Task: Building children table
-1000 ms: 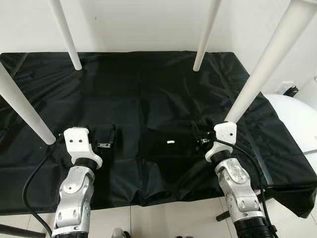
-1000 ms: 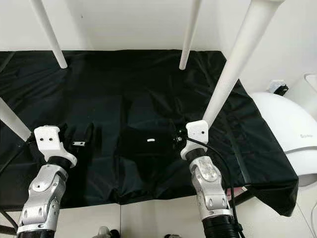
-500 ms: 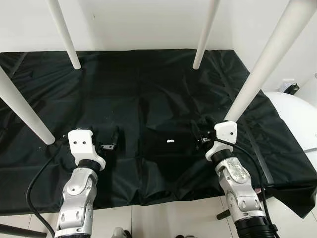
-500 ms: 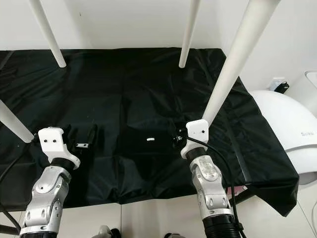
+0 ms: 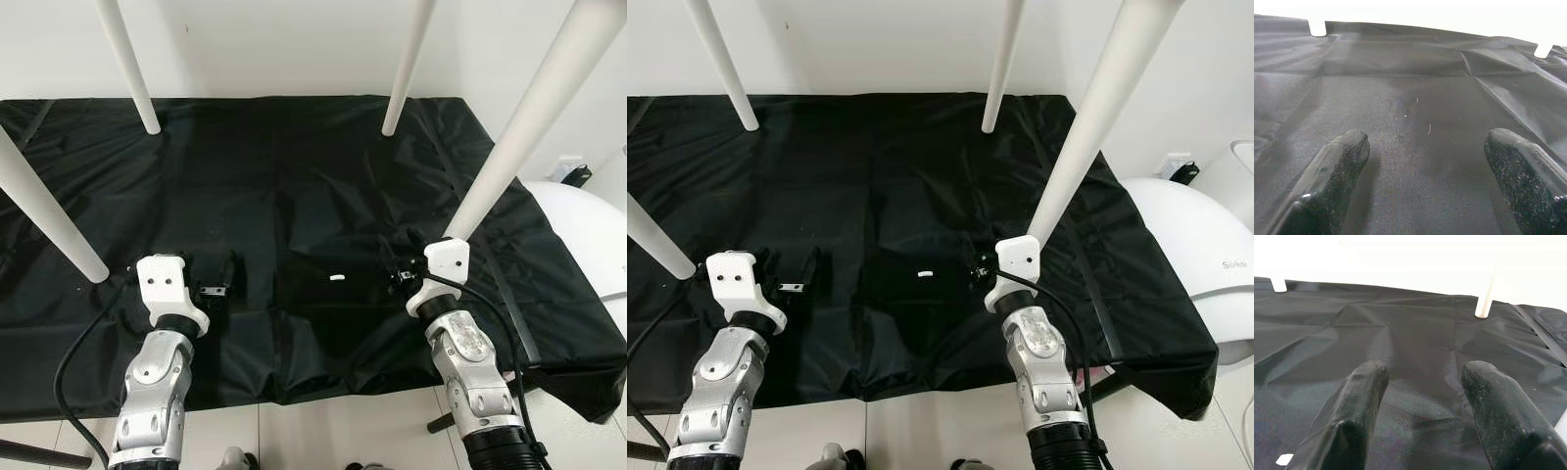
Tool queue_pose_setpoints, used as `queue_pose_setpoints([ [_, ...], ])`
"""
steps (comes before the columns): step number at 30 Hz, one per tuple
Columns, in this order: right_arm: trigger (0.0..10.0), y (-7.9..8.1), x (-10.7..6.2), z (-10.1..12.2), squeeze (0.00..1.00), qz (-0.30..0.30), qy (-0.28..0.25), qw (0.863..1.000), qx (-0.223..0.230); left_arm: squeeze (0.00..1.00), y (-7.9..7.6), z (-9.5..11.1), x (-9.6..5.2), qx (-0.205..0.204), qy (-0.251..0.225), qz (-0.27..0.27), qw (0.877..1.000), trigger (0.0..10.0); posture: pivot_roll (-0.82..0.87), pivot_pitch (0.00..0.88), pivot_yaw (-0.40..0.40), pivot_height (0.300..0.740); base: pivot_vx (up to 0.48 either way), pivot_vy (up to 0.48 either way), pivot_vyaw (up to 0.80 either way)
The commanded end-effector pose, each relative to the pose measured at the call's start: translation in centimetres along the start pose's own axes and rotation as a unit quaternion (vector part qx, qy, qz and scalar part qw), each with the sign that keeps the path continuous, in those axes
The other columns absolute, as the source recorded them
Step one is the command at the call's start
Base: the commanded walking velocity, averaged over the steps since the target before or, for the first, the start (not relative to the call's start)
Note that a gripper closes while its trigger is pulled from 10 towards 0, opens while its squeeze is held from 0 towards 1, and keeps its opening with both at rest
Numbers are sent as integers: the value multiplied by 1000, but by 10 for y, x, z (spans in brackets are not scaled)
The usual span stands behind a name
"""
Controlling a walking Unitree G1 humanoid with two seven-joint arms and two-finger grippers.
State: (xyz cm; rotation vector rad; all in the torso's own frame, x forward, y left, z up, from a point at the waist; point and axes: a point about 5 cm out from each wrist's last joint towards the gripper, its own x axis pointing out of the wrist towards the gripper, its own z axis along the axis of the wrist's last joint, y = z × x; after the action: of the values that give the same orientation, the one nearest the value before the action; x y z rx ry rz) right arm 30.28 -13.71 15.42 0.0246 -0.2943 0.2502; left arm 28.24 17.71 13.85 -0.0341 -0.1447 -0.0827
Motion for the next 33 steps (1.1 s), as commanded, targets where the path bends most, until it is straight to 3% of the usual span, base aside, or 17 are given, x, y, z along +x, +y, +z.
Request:
queue_pose_setpoints([
  [1,10000,-2,-4,-5,0,-2,9,1000,-2,0,0,-5,-1,2,8,14,1000,10000,-29,99,-27,740,0,0,0],
  [33,10000,-2,-6,-7,0,-10,6,1000,-3,0,-2,-6,-2,-2,12,-5,1000,10000,-38,96,-15,740,0,0,0],
])
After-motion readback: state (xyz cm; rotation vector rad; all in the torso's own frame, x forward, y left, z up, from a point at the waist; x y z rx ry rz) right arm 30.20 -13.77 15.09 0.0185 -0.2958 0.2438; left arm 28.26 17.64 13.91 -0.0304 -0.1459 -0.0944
